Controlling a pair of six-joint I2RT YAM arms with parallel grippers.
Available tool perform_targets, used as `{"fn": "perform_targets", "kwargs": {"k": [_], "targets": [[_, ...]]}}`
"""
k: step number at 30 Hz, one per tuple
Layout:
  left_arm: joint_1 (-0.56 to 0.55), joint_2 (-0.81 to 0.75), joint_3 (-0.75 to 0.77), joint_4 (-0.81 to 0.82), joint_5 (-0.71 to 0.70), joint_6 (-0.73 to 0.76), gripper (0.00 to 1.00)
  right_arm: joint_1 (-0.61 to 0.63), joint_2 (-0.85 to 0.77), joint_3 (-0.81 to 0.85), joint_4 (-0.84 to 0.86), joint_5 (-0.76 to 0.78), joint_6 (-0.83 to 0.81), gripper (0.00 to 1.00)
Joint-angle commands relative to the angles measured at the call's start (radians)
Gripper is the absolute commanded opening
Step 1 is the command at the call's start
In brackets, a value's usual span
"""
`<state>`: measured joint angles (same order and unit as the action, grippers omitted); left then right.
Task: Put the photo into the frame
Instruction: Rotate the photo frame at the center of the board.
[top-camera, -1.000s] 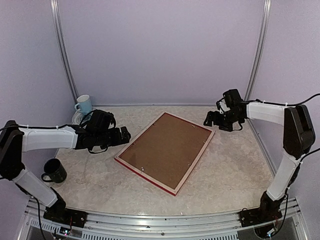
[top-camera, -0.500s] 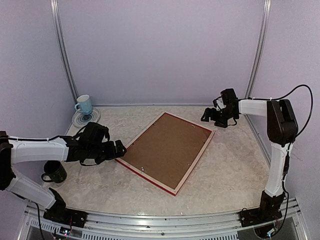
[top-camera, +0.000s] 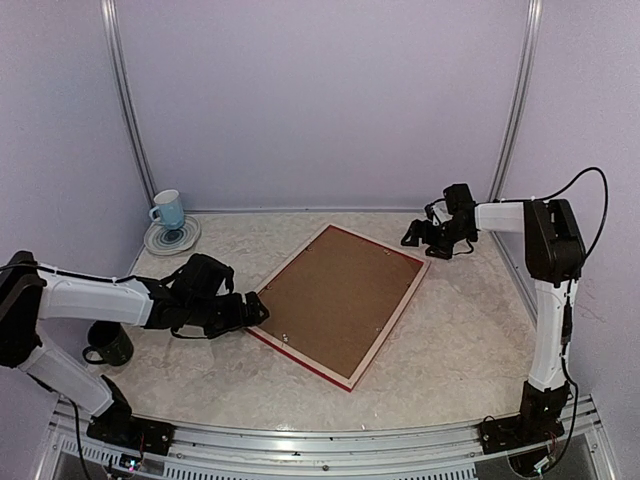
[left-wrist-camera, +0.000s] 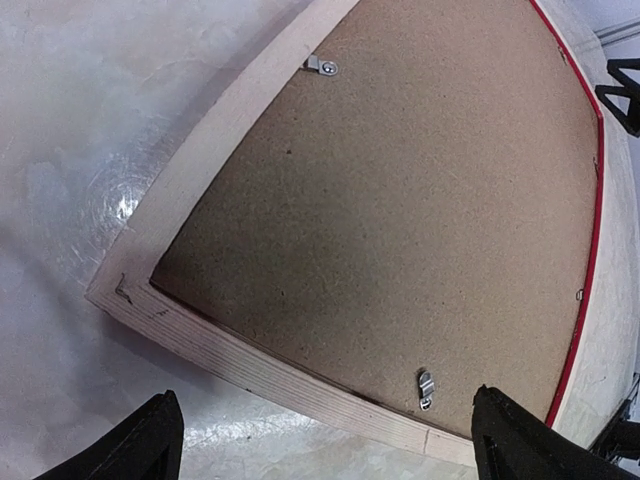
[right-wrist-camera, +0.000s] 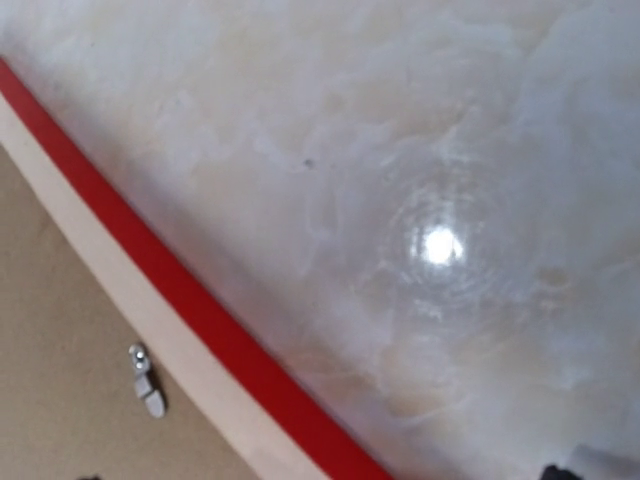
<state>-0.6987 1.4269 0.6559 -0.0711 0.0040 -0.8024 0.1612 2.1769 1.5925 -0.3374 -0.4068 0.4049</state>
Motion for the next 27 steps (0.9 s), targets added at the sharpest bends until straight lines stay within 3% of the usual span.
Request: {"fn": "perform_targets", "kwargs": {"k": [1, 11, 27], "targets": [[-0.015, 0.039, 0.026, 0.031, 0.028, -0.009, 0.99, -0.006, 0.022, 0.017, 0.017, -0.021, -0.019, 0.95], [-0.018, 0.113, 0.055, 0.063, 0.027, -0.015, 0.99, -0.006, 0.021, -0.025, 0.044, -0.057, 0.008, 0.93], [0.029, 0.166, 0.093, 0.097, 0.021, 0.022, 0.99, 0.035, -0.134, -0.262, 0.114, -0.058, 0.045, 0.92]]}}
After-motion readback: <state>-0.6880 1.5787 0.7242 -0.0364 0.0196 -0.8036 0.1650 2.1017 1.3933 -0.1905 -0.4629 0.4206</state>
